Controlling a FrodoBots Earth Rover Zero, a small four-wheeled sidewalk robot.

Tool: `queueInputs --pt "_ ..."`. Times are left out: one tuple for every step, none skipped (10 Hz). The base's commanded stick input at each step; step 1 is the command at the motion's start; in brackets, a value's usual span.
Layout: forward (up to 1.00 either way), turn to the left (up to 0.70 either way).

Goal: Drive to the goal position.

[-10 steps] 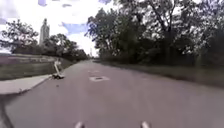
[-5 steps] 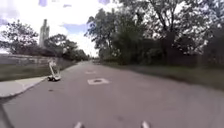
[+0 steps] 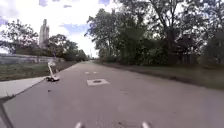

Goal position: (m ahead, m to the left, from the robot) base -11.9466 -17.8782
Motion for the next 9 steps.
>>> queueInputs --pt "0.0 -0.45" --pt "0.0 -0.45" --pt "0.0 -0.45" --pt "0.0 -0.45" --pt "0.0 -0.45" --pt "0.0 -0.45" --pt "0.0 -0.45" --pt "0.0 -0.45" --pt "0.0 -0.45"
